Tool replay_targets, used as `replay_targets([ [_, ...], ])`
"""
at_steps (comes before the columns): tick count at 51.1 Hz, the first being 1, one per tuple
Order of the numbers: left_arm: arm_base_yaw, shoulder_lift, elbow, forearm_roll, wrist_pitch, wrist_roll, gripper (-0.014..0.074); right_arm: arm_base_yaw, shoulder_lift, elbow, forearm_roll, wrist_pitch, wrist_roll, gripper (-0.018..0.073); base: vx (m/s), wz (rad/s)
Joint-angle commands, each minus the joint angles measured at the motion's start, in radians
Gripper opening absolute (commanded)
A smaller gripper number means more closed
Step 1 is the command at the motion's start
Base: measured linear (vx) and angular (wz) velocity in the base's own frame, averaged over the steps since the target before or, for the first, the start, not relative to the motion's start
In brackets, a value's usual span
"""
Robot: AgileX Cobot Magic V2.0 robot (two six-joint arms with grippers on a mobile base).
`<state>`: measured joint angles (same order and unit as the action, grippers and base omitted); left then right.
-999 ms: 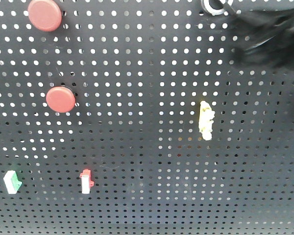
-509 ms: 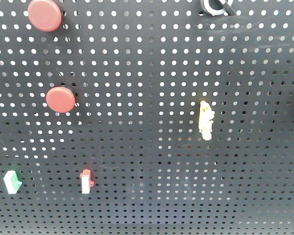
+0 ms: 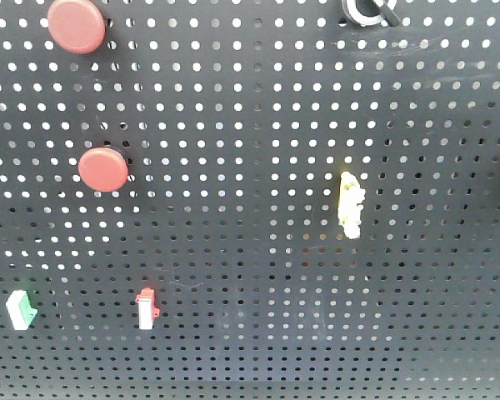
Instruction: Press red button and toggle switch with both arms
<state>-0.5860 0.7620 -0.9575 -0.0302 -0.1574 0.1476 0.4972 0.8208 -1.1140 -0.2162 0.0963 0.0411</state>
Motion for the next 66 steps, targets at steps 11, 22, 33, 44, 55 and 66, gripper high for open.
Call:
replay_targets([
  [11,0.039,-0.059,0.025,-0.010,-0.023,-0.006,0.0002,-0.003,-0.003,-0.026,-0.011,-0.081,-0.009,0.0000,0.00,0.00],
  [22,0.272,-0.257,0.357,-0.010,-0.012,-0.009,0.0002,-0.003,-0.003,-0.026,-0.011,-0.081,-0.009,0.0000,0.00,0.00],
  [33,0.454,-0.538,0.712,-0.009,-0.011,-0.009,0.0002,-0.003,-0.003,-0.026,-0.011,-0.081,-0.009,0.0000,0.00,0.00],
  [44,0.485,-0.801,0.967,-0.009,-0.010,-0.010,0.0002,-0.003,-0.003,-0.026,-0.011,-0.083,-0.009,0.0000,0.00,0.00],
  [55,0.522,-0.792,1.016,-0.018,0.187,-0.062,0.0002,-0.003,-0.005,-0.026,-0.011,-0.077,-0.009,0.0000,0.00,0.00],
  [66,0.530,-0.791,1.016,-0.018,0.109,-0.062,0.0002,-0.003,-0.005,-0.026,-0.011,-0.081,-0.009,0.0000,0.00,0.00],
])
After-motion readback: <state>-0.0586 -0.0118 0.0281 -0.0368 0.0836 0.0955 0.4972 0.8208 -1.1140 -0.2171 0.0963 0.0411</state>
